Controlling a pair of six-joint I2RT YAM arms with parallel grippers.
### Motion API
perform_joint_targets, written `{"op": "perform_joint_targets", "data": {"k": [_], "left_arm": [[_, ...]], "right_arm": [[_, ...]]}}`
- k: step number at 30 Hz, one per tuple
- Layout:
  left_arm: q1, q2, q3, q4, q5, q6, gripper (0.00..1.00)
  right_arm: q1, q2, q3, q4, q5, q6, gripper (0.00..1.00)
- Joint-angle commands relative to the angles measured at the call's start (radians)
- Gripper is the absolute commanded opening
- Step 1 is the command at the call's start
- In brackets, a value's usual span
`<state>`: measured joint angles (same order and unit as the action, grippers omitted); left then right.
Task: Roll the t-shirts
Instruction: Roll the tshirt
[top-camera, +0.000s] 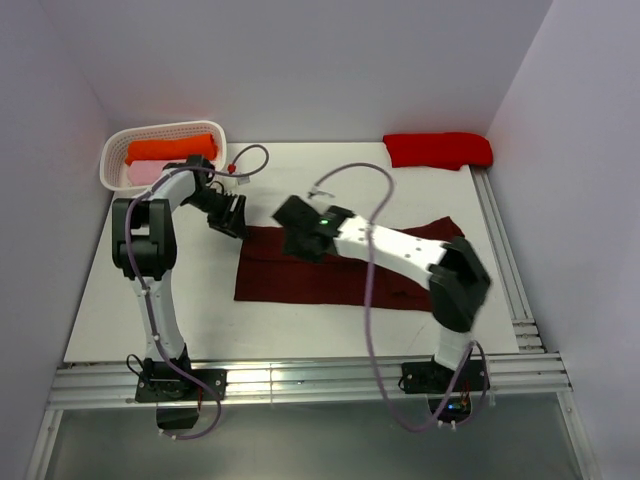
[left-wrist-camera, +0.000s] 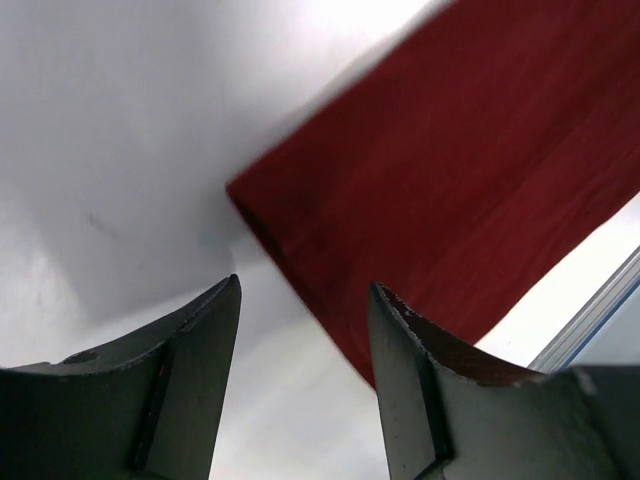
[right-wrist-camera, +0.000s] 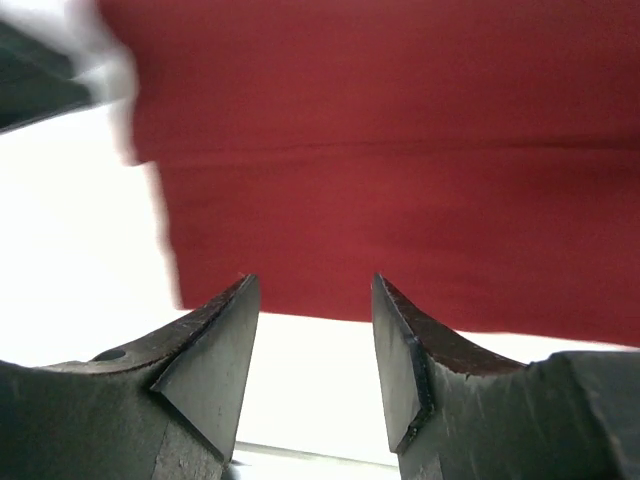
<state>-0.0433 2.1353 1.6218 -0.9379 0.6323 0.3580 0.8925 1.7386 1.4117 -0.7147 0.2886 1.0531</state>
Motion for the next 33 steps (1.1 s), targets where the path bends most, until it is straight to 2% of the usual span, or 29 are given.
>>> {"op": "perform_joint_targets", "data": {"k": [1,6,10,22,33], "left_arm": [[-0.004,0.034,0.079,0.021,0.059,-0.042,0.59],[-0.004,0.06,0.076,0.027,0.066,-0.05,0.61],[-0.004,0.077,0.066,0.031,0.063,-0.05,0.6],[-0.003,0.023,0.003,0.076,0.188,-0.024,0.6],[0.005,0.025,-0.016,0.105,0.26,-0.039,0.6]], "right_arm": [[0.101,0.189,0.269,-0.054,0.031,0.065,0.56],[0.163,0.424,0.521,-0.049,-0.035,0.062,0.56],[0.189,0.527,0.625,-0.052,-0.078,0.07,0.55],[0.233,0.616,0.633,-0.055,-0.092,0.105,0.54],[0.266,0.648,0.667,-0.158,-0.045,0.12,0.52]]}}
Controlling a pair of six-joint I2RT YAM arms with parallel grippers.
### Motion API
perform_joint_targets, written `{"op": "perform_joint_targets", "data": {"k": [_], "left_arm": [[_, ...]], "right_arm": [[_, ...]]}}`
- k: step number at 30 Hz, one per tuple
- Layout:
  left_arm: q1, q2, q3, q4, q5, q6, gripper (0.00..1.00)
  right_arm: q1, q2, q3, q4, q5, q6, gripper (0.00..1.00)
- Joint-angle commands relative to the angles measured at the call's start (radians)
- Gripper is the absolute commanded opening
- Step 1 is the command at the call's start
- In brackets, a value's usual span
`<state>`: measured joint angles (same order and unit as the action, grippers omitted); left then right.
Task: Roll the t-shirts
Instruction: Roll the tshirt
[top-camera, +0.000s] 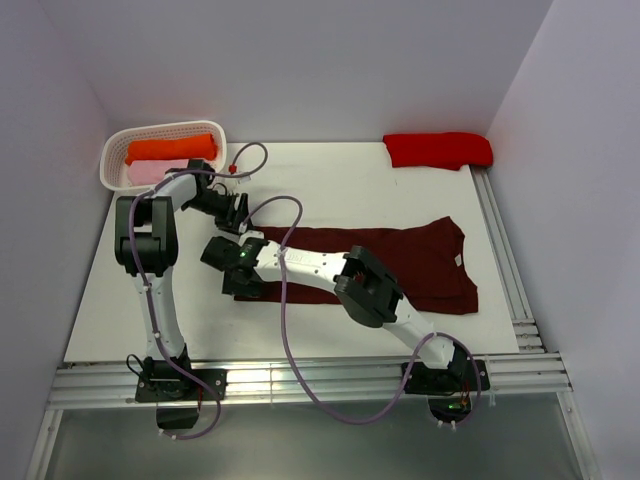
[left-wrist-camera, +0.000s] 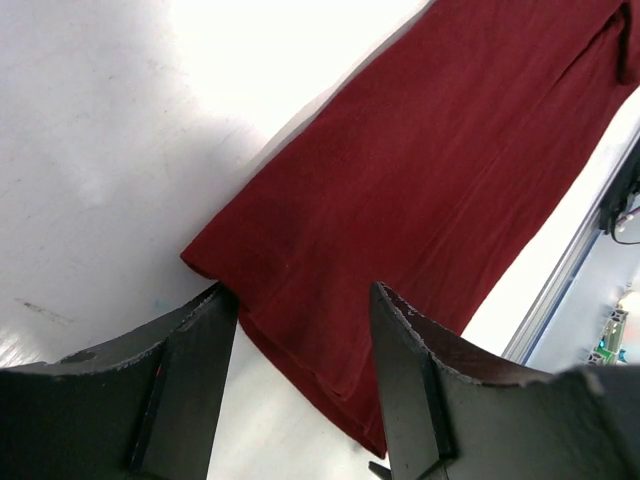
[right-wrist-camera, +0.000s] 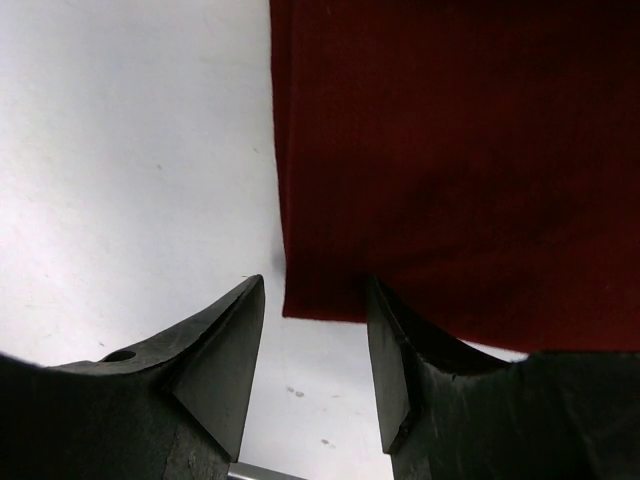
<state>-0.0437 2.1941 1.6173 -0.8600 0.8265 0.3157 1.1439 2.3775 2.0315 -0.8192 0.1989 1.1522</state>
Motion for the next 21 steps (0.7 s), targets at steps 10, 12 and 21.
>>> {"op": "perform_joint_targets", "data": {"k": [10,12,21], "left_arm": [[0.007,-0.016,-0.026,0.084,0.039,-0.058,0.57],[0.005,-0.007,-0.022,0.082,0.034,-0.067,0.54],[-0.002,-0.036,-0.056,0.125,-0.137,-0.135,0.11]], "right_arm": [[0.027,0.077,0.107,-0.089,0.039,0.003,0.35],[0.025,0.083,0.11,-0.087,0.031,-0.002,0.31],[0.027,0.063,0.124,-0.04,-0.022,-0.066,0.12]]}}
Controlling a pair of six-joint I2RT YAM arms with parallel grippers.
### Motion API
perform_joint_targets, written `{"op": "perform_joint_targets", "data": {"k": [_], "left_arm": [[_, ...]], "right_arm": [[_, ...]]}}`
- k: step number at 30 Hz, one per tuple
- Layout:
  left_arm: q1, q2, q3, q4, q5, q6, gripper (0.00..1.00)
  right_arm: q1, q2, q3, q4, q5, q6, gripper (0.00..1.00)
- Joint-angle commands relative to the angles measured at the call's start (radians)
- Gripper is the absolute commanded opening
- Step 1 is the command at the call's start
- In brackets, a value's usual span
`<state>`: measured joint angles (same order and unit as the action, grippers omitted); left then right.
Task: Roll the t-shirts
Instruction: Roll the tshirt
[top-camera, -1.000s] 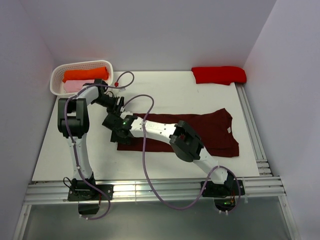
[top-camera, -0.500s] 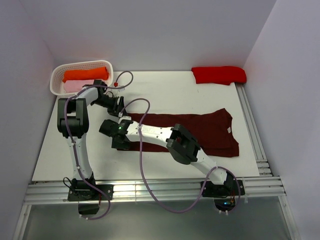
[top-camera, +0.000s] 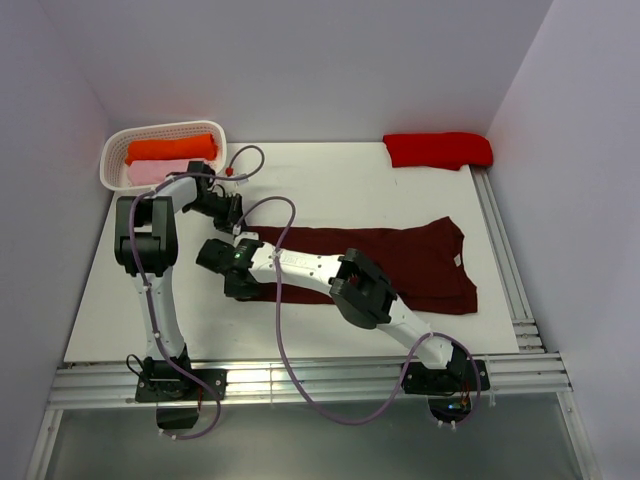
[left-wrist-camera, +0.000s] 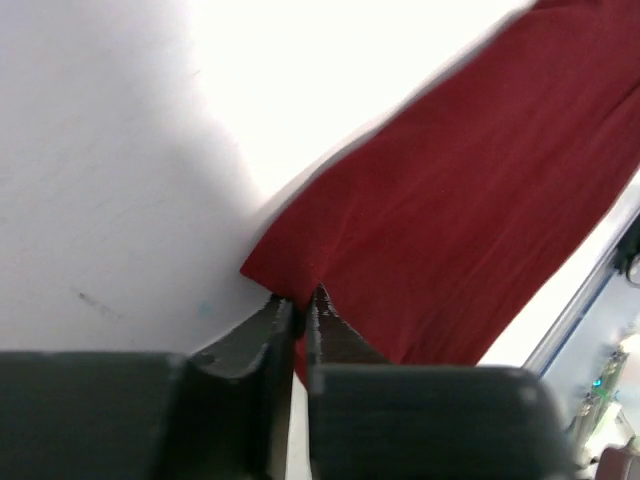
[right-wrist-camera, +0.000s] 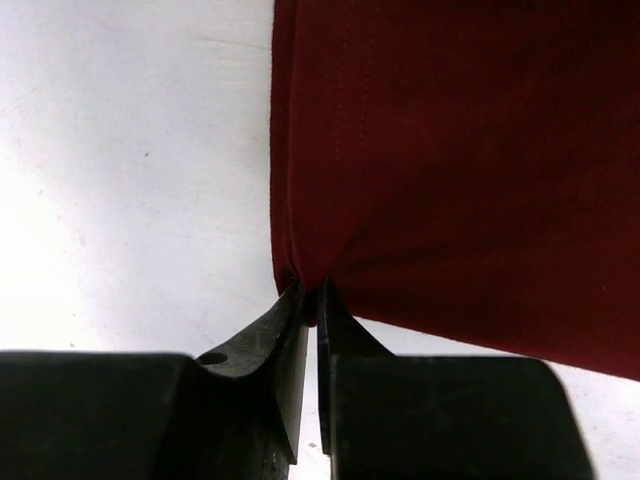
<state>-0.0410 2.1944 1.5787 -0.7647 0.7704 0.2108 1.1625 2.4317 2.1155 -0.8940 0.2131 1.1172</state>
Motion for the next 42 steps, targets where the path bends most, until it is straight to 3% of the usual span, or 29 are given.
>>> {"op": "perform_joint_targets", "data": {"k": [1,5,14,27,42], "left_arm": [[-0.005,-0.042,-0.022,0.03,-0.101,-0.033,0.08],[-0.005,-0.084,-0.066,0.033,-0.183,-0.033,0.0],[-0.003,-0.188,-0.161,0.084,-0.338,-0.042,0.0],[-0.02,-0.203,-0.08,0.031,-0.441,-0.065,0.0],[-0.112,-0.216,-0.003,-0.011,-0.56,-0.094,0.04]], "right_arm": [[0.008,0.006,0.044,0.036,-0.038,-0.037,0.1],[0.014,-0.042,-0.009,0.102,-0.078,-0.054,0.09],[0.028,-0.161,-0.187,0.279,-0.13,-0.051,0.08],[0.003,-0.278,-0.341,0.417,-0.147,-0.017,0.06],[-0.034,-0.378,-0.574,0.573,-0.164,0.036,0.02]]}}
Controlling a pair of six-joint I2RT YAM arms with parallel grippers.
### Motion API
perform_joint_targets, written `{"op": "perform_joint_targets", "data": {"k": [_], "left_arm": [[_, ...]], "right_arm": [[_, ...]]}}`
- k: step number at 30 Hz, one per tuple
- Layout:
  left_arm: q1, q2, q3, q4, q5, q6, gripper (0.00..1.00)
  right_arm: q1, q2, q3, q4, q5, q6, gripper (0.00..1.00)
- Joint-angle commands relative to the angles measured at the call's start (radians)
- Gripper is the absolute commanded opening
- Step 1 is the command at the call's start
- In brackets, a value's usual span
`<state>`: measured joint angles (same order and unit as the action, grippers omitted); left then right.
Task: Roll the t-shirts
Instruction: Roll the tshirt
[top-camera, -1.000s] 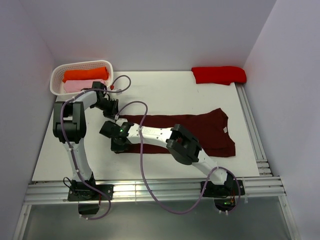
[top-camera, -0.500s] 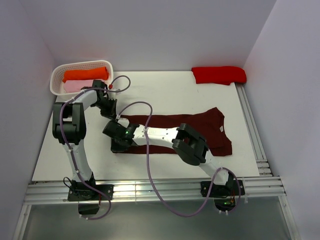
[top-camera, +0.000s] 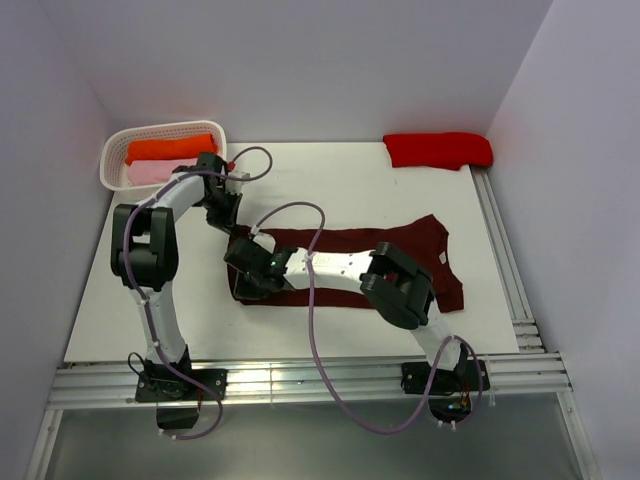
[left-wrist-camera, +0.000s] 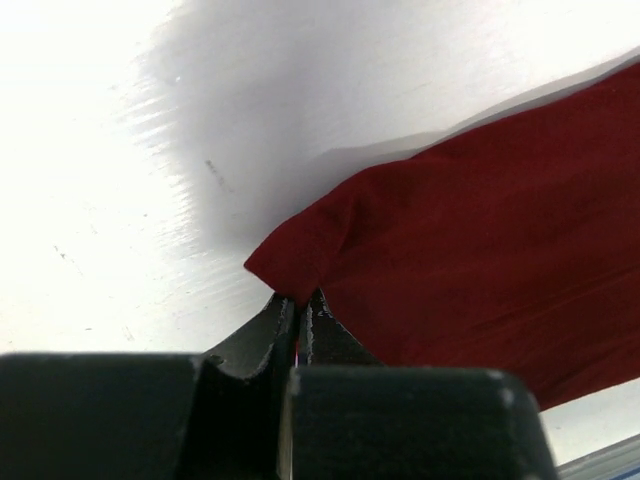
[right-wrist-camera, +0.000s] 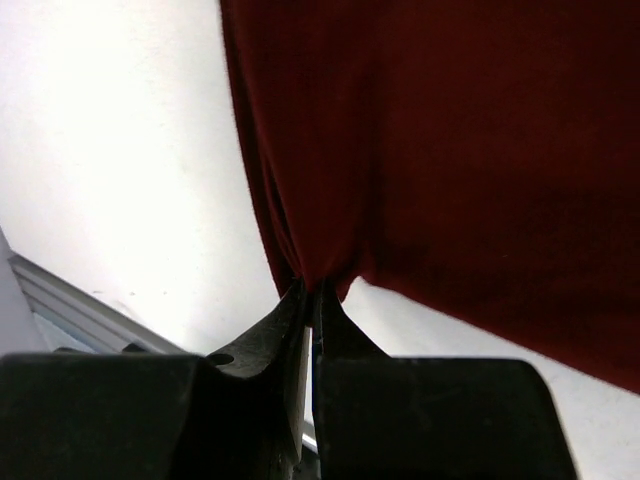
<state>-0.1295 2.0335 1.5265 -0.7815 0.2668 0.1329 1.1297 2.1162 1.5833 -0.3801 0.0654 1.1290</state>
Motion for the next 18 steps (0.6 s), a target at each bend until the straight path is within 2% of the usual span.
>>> {"op": "perform_joint_targets", "data": {"k": [1,18], "left_arm": [[-0.039,-0.053,0.057,0.004,-0.063,-0.016,0.05],[-0.159,0.002,0.13,-0.038,-0.199,-0.016,0.07]], "right_arm": [[-0.001,-0.064,-0.051,0.075,-0.016,0.031,0.02],[-0.015,-0.151,-0.305,0.283,-0.006,0.133,0.0]]}}
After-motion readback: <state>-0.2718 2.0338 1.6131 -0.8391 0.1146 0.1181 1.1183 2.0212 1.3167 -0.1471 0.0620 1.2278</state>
